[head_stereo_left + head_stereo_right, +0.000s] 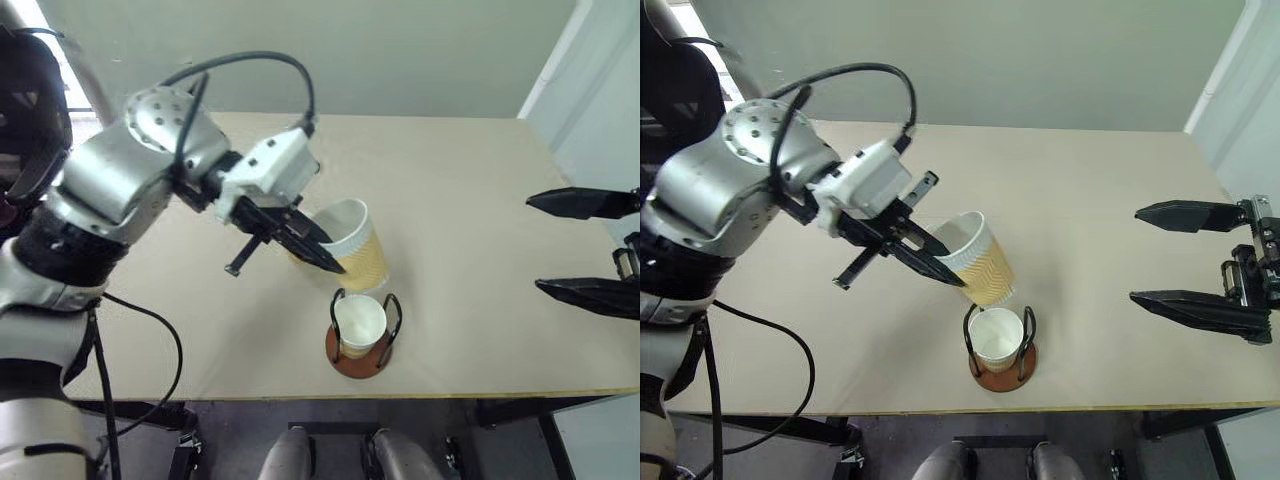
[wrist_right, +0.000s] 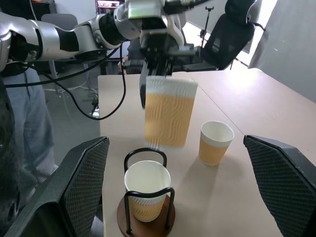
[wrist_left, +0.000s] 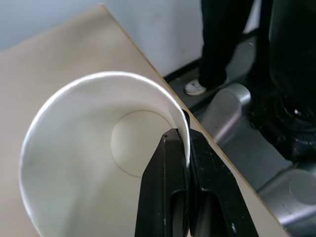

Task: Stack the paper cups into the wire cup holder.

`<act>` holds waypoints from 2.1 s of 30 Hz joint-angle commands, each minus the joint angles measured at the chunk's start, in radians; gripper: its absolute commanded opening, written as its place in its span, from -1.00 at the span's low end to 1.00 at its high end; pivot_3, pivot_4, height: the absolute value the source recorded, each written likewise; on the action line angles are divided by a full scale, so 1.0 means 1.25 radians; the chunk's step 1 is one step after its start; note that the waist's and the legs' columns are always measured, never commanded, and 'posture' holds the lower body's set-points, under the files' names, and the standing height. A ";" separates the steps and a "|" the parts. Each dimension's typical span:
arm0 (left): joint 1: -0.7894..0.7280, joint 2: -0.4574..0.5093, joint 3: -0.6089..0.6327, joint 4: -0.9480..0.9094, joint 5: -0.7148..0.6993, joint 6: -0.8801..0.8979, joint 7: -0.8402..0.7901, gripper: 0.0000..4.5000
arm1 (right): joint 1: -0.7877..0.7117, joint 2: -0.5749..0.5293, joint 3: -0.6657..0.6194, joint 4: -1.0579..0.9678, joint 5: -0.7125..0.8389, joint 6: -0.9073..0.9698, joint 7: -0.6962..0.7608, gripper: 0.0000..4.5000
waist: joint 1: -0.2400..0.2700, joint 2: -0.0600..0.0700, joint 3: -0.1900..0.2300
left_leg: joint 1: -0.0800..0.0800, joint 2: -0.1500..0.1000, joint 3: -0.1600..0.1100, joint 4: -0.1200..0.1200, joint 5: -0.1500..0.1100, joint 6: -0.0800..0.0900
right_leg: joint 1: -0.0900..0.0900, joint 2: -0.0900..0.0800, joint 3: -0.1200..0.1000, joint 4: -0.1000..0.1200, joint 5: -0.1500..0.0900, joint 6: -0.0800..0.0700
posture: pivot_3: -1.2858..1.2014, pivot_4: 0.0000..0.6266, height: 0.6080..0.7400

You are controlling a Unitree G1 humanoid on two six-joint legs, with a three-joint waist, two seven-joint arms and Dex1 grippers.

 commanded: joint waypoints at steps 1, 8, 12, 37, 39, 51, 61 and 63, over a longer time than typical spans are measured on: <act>-0.050 0.001 -0.057 0.004 -0.031 -0.054 -0.032 -1.00 | 0.008 -0.010 -0.043 -0.031 0.022 0.000 -0.024 1.00 | 0.000 0.000 0.000 | 0.000 0.000 0.000 0.000 0.000 0.000 | 0.000 0.000 0.000 0.000 0.000 0.000 | 0.03 -0.52 1.00; -0.096 -0.001 -0.182 0.013 -0.036 -0.143 -0.032 -1.00 | 0.033 -0.004 -0.056 -0.062 0.033 -0.006 -0.063 1.00 | 0.001 0.000 0.000 | -0.001 0.000 0.000 0.000 -0.001 0.002 | 0.001 0.000 0.000 -0.005 -0.001 0.003 | 0.03 -0.52 1.00; -0.108 -0.009 -0.228 0.036 -0.022 -0.185 -0.032 -1.00 | 0.048 -0.002 -0.066 -0.081 0.036 -0.008 -0.082 1.00 | 0.001 0.000 0.000 | -0.002 0.000 0.000 0.000 -0.002 0.003 | 0.002 0.000 0.000 -0.007 0.000 0.004 | 0.03 -0.52 1.00; -0.104 -0.064 -0.278 0.079 0.030 -0.270 -0.032 0.56 | 0.131 0.004 -0.121 -0.121 0.049 -0.026 -0.121 1.00 | 0.003 0.000 0.000 | -0.003 0.000 0.001 0.006 -0.003 0.006 | 0.004 0.000 0.000 -0.009 0.002 0.008 | 0.03 -0.52 1.00; -0.104 -0.069 -0.276 0.087 0.035 -0.276 -0.032 0.89 | 0.137 0.004 -0.124 -0.123 0.046 -0.028 -0.121 1.00 | 0.004 0.000 0.000 | -0.004 0.000 0.001 0.007 -0.004 0.006 | 0.004 0.000 0.000 -0.009 0.002 0.008 | 0.03 -0.52 1.00; -0.073 -0.099 0.005 0.485 0.215 -0.216 -0.012 1.00 | 0.133 -0.004 -0.085 -0.099 0.006 -0.060 -0.094 1.00 | 0.002 0.002 -0.001 | -0.007 0.000 0.001 0.012 -0.005 0.009 | 0.002 0.000 0.001 -0.010 0.006 0.009 | 0.03 -0.52 1.00; -0.009 -0.185 0.127 0.679 0.408 -0.286 -0.013 1.00 | 0.114 -0.005 -0.043 -0.077 -0.021 -0.087 -0.078 1.00 | 0.022 0.003 -0.001 | -0.010 -0.001 0.001 0.013 -0.004 0.011 | 0.000 -0.001 0.001 -0.011 0.008 0.011 | 0.03 -0.52 1.00; -0.010 -0.213 0.131 0.714 0.447 -0.313 -0.010 1.00 | 0.112 -0.004 -0.040 -0.079 -0.022 -0.087 -0.080 1.00 | 0.024 0.003 -0.001 | -0.010 -0.001 0.001 0.014 -0.004 0.012 | 0.001 -0.001 0.001 -0.011 0.009 0.012 | 0.03 -0.52 1.00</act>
